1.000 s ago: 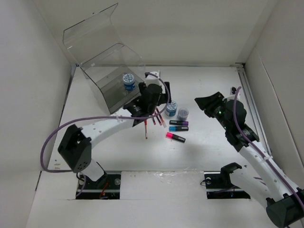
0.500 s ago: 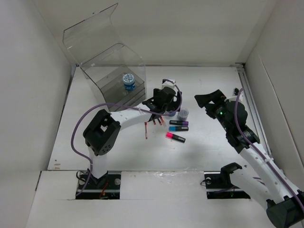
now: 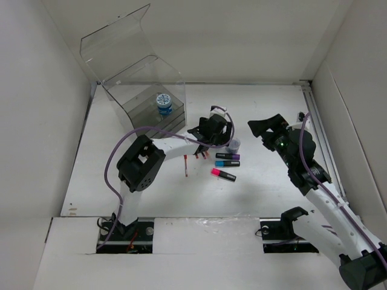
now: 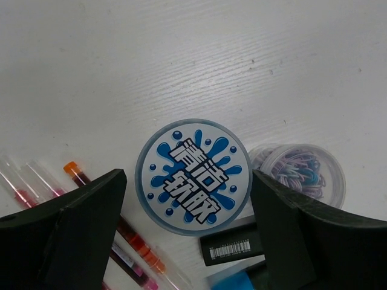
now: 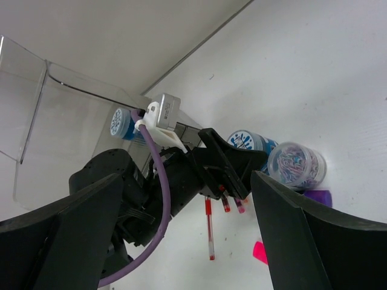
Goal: Sort the stationery into containers
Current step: Pick up the stationery from the center of the board, then place the stationery in the storage box, then pick up the stationery from the center of the board, then place the stationery in the storage box.
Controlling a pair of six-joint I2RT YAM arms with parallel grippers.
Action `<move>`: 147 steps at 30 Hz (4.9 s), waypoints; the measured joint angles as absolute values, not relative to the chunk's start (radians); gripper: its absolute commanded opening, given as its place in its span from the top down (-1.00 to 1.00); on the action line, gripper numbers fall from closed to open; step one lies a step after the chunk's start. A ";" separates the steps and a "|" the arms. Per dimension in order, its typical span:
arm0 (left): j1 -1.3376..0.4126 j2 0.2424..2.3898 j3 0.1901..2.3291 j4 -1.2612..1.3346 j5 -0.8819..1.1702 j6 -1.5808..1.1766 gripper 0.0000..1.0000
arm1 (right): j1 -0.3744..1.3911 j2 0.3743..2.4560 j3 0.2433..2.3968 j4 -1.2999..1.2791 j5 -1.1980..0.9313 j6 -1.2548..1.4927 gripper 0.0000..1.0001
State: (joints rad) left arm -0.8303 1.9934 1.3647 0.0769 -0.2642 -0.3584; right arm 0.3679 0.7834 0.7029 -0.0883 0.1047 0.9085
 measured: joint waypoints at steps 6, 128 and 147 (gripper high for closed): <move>-0.830 2.000 1.372 0.078 -0.268 -0.350 0.10 | 0.368 0.781 0.703 -0.088 0.105 0.908 -0.85; -1.019 2.157 1.555 0.038 -0.477 -0.373 0.22 | 0.381 0.643 0.683 -0.126 0.262 0.952 -1.00; -0.842 1.706 1.342 0.159 -0.630 -0.325 0.32 | 0.381 0.641 0.670 -0.119 0.229 0.946 -1.00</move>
